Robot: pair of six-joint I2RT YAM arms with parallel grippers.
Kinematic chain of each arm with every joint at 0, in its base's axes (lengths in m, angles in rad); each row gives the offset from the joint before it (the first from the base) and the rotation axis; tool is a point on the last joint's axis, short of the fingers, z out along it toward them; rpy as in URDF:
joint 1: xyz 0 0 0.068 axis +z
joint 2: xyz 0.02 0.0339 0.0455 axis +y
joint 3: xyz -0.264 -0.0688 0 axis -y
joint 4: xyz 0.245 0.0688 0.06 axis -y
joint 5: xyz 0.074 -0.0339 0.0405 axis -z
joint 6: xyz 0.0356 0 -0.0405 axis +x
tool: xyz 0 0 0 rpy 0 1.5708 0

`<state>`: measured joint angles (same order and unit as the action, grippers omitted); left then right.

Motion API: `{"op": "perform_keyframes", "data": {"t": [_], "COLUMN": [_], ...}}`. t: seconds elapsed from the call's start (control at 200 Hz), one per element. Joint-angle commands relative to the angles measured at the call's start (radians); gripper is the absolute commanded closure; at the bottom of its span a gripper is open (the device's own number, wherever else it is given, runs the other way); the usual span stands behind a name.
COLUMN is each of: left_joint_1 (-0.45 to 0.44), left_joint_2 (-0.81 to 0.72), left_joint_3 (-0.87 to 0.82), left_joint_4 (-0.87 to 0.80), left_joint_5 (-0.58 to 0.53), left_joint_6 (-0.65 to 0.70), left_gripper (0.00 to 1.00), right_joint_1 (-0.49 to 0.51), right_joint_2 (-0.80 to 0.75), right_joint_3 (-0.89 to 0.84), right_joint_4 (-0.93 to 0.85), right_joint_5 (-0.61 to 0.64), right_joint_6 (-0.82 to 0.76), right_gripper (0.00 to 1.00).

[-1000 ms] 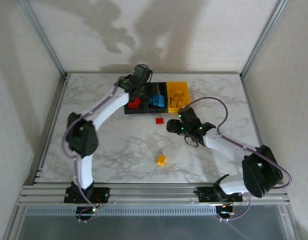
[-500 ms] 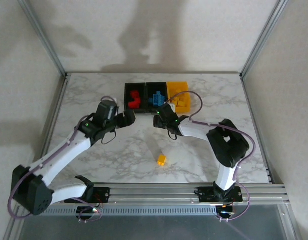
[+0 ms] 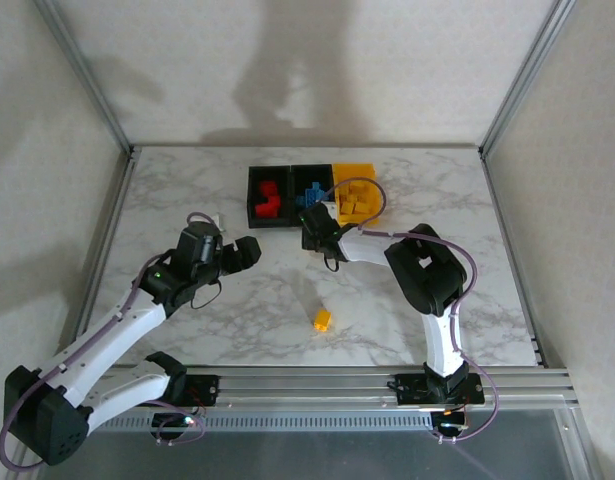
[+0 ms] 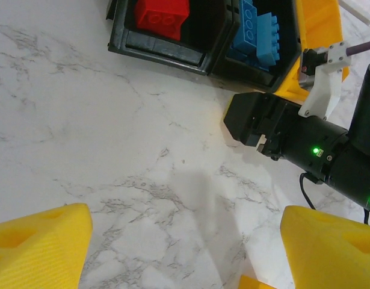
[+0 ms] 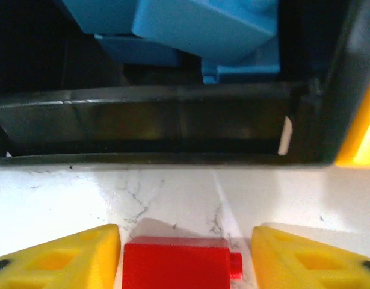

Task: Sort the legos into containers by color
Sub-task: Pick up the lego from the center of the table, then place the lego in the container.

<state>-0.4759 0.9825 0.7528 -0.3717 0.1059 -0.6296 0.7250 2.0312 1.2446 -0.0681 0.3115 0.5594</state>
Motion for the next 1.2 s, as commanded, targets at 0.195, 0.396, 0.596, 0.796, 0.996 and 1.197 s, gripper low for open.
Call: {"op": "perform_keyframes", "data": {"t": [0.195, 0.396, 0.596, 0.796, 0.996, 1.197], "left_joint_1": [0.017, 0.022, 0.042, 0.048, 0.065, 0.079], "left_joint_2": [0.037, 0.07, 0.123, 0.089, 0.01, -0.06], "left_joint_3": [-0.002, 0.0, 0.0, -0.04, -0.056, -0.086], "left_joint_4": [0.018, 0.045, 0.079, 0.093, 0.037, 0.003], "left_joint_5": [-0.005, 0.003, 0.024, 0.02, -0.001, -0.018], "left_joint_6": [-0.012, -0.013, -0.031, -0.058, -0.06, -0.079], "left_gripper": [0.19, 0.2, 0.2, 0.2, 0.2, 0.2], "right_joint_1": [0.042, 0.072, 0.088, 0.088, 0.078, 0.05], "right_joint_2": [-0.056, -0.143, -0.184, -0.119, 0.046, 0.242], "right_joint_3": [-0.014, -0.023, 0.058, 0.239, 0.494, 0.761], "right_joint_4": [-0.057, -0.095, -0.136, -0.191, -0.235, -0.299], "right_joint_5": [0.011, -0.007, -0.049, -0.072, -0.113, -0.144], "right_joint_6": [-0.026, -0.019, -0.031, -0.084, -0.124, -0.127], "right_gripper": [0.63, 0.65, 0.65, 0.65, 0.64, 0.64]}}
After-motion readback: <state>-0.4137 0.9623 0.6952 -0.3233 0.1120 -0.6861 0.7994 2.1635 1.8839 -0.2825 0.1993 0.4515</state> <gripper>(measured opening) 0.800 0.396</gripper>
